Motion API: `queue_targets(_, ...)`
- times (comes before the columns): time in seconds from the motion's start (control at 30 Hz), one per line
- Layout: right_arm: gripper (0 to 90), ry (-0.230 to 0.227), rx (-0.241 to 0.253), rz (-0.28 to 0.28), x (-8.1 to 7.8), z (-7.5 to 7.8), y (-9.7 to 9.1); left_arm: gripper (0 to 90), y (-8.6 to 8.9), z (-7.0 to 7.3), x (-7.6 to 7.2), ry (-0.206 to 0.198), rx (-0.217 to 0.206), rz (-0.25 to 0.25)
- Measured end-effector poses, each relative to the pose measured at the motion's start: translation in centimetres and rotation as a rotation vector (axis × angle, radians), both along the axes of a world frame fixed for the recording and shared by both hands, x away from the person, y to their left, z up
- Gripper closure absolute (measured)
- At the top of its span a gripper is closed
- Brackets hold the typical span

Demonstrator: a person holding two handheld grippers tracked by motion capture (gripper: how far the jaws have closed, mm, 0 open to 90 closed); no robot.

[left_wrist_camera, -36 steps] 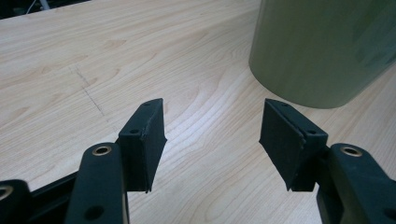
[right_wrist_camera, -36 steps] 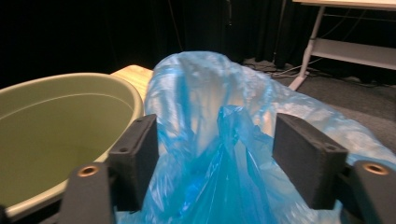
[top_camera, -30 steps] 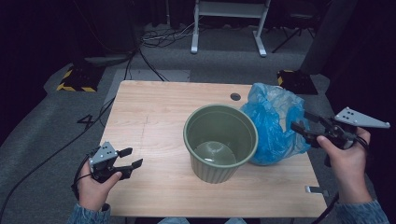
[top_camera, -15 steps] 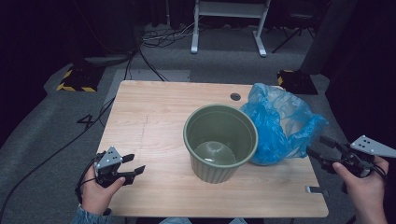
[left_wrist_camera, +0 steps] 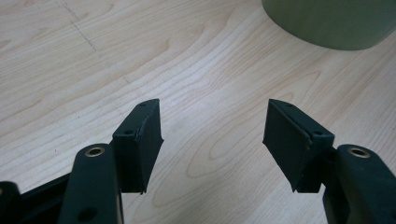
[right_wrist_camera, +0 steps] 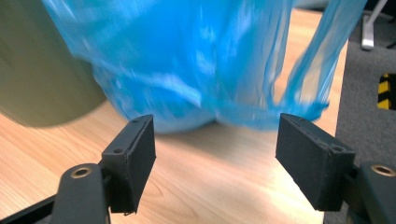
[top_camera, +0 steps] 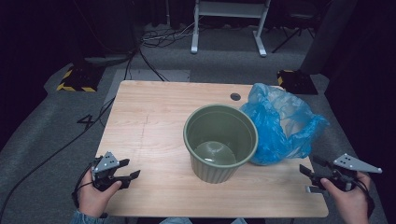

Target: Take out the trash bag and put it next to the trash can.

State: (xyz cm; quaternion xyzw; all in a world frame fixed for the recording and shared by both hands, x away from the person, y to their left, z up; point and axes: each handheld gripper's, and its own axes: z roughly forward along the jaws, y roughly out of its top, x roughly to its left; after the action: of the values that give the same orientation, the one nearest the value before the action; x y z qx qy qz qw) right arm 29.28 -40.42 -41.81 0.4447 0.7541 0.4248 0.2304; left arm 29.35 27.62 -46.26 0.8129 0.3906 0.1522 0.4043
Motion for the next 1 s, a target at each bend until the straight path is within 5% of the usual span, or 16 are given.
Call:
queue_targets(0.27,26.8,0.042,-0.046,-0.001,0.4,-3.3,-0.1,36.8,0.3,-0.5,0.0,0.006,0.013,0.005)
queue_targets(0.6,24.5,0.085,-0.048,0.002,0.6,-7.1,-0.1,35.4,0.1,-1.5,0.2,0.026,0.031,-0.022)
queue_targets(0.8,23.8,0.104,-0.038,-0.018,1.0,-8.4,0.2,33.4,0.3,-2.4,0.8,0.036,0.039,-0.022)
queue_targets(1.0,22.3,0.129,-0.094,-0.007,1.8,-8.5,1.1,29.3,0.4,-3.0,1.2,0.040,0.064,-0.005)
